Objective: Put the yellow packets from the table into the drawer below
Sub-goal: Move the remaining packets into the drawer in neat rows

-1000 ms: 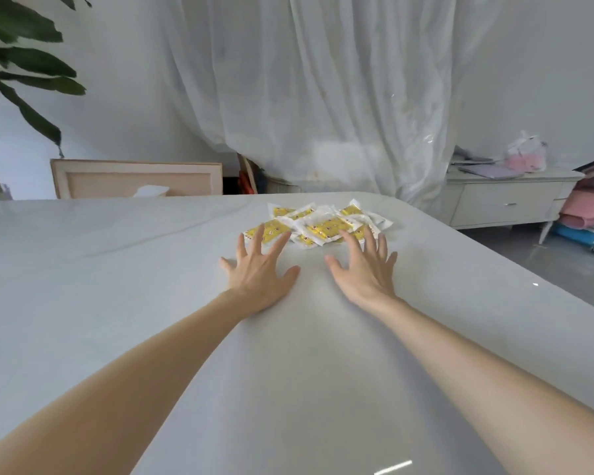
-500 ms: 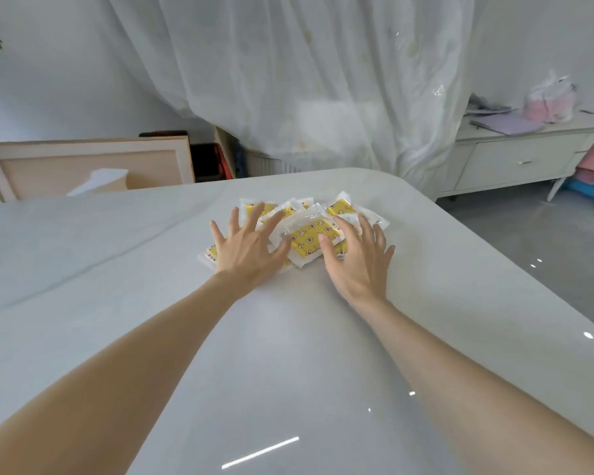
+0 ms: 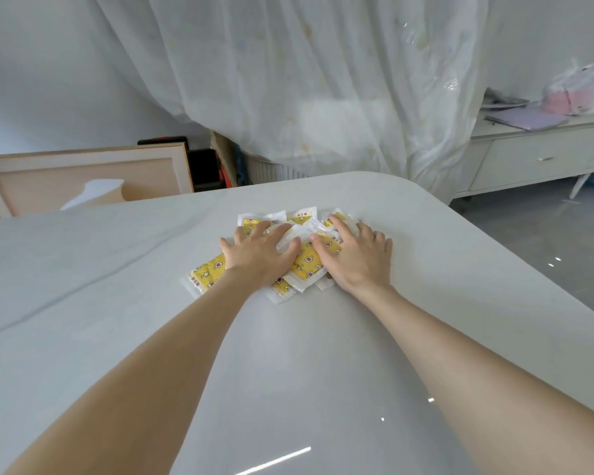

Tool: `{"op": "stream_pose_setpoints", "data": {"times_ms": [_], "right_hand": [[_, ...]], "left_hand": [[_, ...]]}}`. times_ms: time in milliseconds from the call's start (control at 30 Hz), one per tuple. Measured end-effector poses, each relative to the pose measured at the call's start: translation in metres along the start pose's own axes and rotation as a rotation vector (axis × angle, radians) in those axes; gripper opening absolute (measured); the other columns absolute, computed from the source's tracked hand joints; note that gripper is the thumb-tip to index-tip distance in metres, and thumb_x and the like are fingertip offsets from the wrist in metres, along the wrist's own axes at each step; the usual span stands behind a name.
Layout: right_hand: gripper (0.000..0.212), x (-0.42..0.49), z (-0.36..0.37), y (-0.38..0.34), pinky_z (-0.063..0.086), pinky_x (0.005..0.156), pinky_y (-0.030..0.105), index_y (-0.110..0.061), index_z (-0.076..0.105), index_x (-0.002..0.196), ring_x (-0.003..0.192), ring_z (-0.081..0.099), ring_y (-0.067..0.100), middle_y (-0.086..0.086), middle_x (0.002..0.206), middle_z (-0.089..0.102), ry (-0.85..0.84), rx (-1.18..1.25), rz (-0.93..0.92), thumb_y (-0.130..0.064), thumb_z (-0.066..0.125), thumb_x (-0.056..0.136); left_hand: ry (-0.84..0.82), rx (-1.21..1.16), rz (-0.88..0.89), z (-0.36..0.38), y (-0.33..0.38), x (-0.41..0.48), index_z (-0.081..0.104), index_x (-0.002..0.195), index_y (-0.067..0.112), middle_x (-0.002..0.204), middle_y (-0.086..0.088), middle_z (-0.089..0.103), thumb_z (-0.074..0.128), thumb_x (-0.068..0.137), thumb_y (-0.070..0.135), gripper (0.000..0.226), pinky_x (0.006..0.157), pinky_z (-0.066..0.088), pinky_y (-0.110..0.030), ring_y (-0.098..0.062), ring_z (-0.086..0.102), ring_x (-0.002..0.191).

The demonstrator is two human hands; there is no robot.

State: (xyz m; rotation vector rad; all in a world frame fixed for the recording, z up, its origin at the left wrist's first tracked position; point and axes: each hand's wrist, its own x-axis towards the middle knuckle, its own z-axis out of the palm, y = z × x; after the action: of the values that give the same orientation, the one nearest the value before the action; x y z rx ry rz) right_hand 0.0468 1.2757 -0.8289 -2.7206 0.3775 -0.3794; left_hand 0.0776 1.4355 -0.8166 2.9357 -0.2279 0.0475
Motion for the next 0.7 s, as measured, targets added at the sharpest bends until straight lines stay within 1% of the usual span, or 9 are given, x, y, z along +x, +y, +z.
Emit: {"op": "stream_pose_setpoints", "data": {"times_ms": [100,233,333,533,600,700], "right_hand": [[0.06,-0.012,-0.001,-0.004,0.025,0.111,0.04,-0.05,0.035,0.139,0.125,0.039,0.031,0.006,0.144,0.043,-0.005,0.01,-0.079,-0.072,0.034,0.084],[0.055,-0.04,-0.004,-0.012,0.025,0.112,0.036,-0.052,0.037,0.137,0.127,0.038,0.029,0.002,0.144,0.043,-0.037,0.039,-0.148,-0.07,0.037,0.085],[0.055,-0.06,-0.006,-0.017,0.023,0.113,0.036,-0.052,0.038,0.138,0.13,0.036,0.028,0.001,0.147,0.04,-0.075,0.029,-0.165,-0.07,0.035,0.086],[0.057,-0.107,-0.008,-0.038,0.024,0.112,0.038,-0.05,0.037,0.139,0.13,0.036,0.029,0.002,0.144,0.043,-0.116,0.035,-0.194,-0.071,0.031,0.086],[0.057,-0.125,-0.011,-0.044,0.025,0.112,0.038,-0.049,0.037,0.14,0.129,0.036,0.028,0.0,0.145,0.043,-0.124,0.051,-0.211,-0.069,0.032,0.087],[0.054,-0.162,-0.019,-0.051,0.025,0.111,0.034,-0.046,0.039,0.14,0.132,0.035,0.025,-0.007,0.147,0.042,-0.156,0.12,-0.264,-0.065,0.036,0.089]], "left_hand": [[0.035,0.019,0.01,-0.002,-0.01,-0.02,0.026,0.141,0.05,0.153,0.013,0.028,0.016,0.089,0.064,0.055,0.108,0.021,-0.054,-0.028,0.025,0.14],[0.035,0.035,0.009,-0.005,-0.024,-0.047,0.03,0.14,0.048,0.152,0.014,0.029,0.018,0.09,0.063,0.054,0.106,0.023,-0.051,-0.025,0.027,0.139],[0.023,0.048,0.008,-0.008,-0.031,-0.069,0.032,0.14,0.047,0.152,0.014,0.029,0.018,0.09,0.063,0.055,0.106,0.024,-0.051,-0.024,0.027,0.139],[0.055,0.028,0.008,-0.015,-0.056,-0.121,0.033,0.14,0.045,0.151,0.015,0.031,0.019,0.091,0.058,0.052,0.104,0.026,-0.048,-0.024,0.03,0.138],[0.055,0.011,0.012,-0.018,-0.065,-0.14,0.035,0.139,0.044,0.151,0.014,0.032,0.021,0.092,0.056,0.051,0.105,0.025,-0.049,-0.024,0.031,0.137],[0.031,-0.043,-0.007,-0.026,-0.077,-0.17,0.042,0.135,0.038,0.147,0.007,0.037,0.026,0.093,0.047,0.046,0.109,0.014,-0.059,-0.027,0.032,0.136]]}}
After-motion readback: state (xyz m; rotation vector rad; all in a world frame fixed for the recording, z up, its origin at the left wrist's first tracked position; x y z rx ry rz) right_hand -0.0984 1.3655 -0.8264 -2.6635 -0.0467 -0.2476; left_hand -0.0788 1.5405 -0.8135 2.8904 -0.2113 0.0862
